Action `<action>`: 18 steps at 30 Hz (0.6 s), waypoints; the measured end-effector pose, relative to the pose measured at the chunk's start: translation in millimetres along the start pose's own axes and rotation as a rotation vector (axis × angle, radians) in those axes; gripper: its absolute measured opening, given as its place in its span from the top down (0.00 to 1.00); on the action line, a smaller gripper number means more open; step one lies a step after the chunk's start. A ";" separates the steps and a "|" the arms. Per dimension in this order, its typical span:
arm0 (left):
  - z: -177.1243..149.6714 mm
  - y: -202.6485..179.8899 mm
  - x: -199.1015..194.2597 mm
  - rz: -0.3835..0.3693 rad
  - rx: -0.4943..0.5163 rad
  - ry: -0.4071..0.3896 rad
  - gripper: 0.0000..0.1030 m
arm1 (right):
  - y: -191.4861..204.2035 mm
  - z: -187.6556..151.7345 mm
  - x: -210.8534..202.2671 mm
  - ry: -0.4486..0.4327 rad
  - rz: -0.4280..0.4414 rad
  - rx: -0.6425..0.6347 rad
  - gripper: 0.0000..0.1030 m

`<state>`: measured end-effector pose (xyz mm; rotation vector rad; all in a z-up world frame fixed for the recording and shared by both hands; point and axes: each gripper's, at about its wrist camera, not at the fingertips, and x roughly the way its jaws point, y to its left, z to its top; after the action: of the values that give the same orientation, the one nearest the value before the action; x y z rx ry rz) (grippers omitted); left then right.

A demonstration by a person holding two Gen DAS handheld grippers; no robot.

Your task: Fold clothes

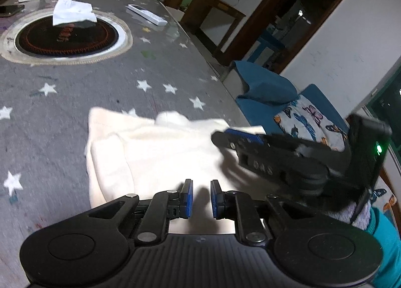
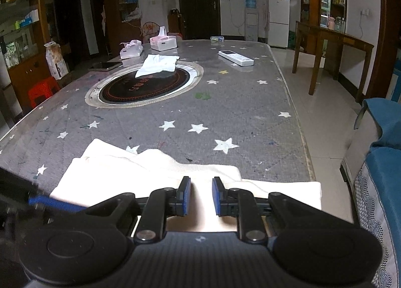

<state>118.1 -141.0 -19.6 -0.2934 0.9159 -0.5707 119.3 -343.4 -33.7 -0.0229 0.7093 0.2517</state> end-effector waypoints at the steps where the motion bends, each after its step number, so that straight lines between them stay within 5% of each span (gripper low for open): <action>1: 3.1 1.0 1.7 0.012 -0.004 -0.005 0.84 | 0.0 0.2 -0.4 0.000 0.000 0.000 0.82; 18: 16.7 12.2 18.0 0.077 -0.049 -0.011 0.83 | -6.0 -1.9 -13.3 -0.024 0.008 0.029 0.77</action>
<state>144.3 -141.5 -27.6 -0.3040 0.9277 -0.4755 109.8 -352.4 -27.0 0.0104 0.6895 0.2485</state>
